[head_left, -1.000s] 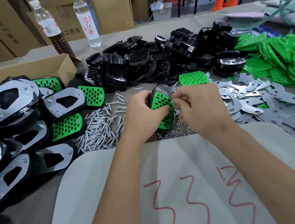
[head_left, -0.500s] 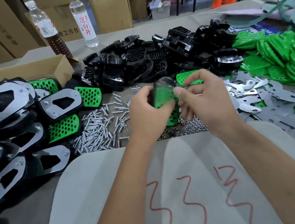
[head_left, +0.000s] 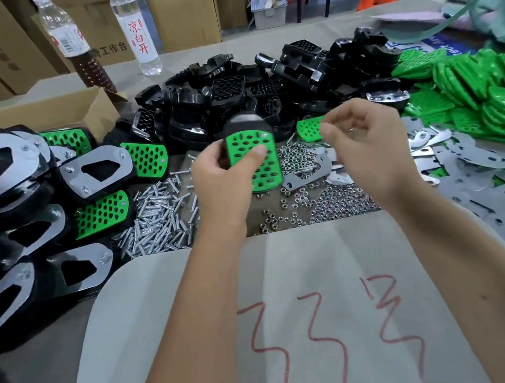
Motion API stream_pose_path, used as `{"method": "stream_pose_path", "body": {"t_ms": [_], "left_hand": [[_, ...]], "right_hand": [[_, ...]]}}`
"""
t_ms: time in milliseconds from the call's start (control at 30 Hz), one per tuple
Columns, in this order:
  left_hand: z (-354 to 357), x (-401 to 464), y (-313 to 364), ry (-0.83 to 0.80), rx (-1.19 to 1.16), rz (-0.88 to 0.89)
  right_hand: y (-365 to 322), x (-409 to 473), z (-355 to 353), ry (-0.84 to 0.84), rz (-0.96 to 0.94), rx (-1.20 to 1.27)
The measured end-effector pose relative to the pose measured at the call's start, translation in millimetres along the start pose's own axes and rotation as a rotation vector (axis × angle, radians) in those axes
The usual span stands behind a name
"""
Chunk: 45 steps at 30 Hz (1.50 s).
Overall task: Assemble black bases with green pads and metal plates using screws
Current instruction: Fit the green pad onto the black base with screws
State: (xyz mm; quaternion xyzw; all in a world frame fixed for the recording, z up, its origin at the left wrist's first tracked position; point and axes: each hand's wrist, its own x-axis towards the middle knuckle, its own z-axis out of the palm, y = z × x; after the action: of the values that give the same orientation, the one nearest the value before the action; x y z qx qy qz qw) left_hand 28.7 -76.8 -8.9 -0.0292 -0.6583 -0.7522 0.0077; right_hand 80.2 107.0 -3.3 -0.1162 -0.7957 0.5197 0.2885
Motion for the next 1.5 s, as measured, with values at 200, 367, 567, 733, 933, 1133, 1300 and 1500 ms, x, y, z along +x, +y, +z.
{"method": "stream_pose_path", "body": {"t_ms": [200, 367, 567, 733, 933, 1133, 1300, 1500], "left_hand": [[-14.3, 11.7, 2.1, 0.184, -0.159, -0.146], [-12.3, 8.6, -0.7, 0.057, -0.075, -0.18], [-4.2, 1.8, -4.2, -0.128, 0.128, -0.074], [2.3, -6.1, -3.8, -0.181, 0.326, 0.124], [13.4, -18.1, 0.3, -0.242, 0.408, 0.308], [19.2, -22.7, -1.8, -0.196, 0.461, 0.372], [17.6, -22.6, -1.8, -0.217, 0.526, 0.414], [16.9, -20.5, -2.3, -0.235, 0.484, 0.367]], "right_hand": [[-4.2, -5.6, 13.8, -0.387, -0.08, -0.848], [-5.9, -8.0, 15.4, -0.362, -0.116, -0.769], [-8.7, -9.4, 15.3, -0.059, -0.101, 0.015], [-14.3, -19.3, 23.7, -0.065, -0.067, 0.275], [-20.4, -22.0, 27.0, -0.031, -0.096, 0.191], [-22.0, -21.1, 25.6, 0.056, -0.186, -0.037], [-22.7, -18.1, 20.2, -0.024, -0.105, 0.176], [-19.1, -16.5, 18.2, -0.172, 0.118, 0.583]]}}
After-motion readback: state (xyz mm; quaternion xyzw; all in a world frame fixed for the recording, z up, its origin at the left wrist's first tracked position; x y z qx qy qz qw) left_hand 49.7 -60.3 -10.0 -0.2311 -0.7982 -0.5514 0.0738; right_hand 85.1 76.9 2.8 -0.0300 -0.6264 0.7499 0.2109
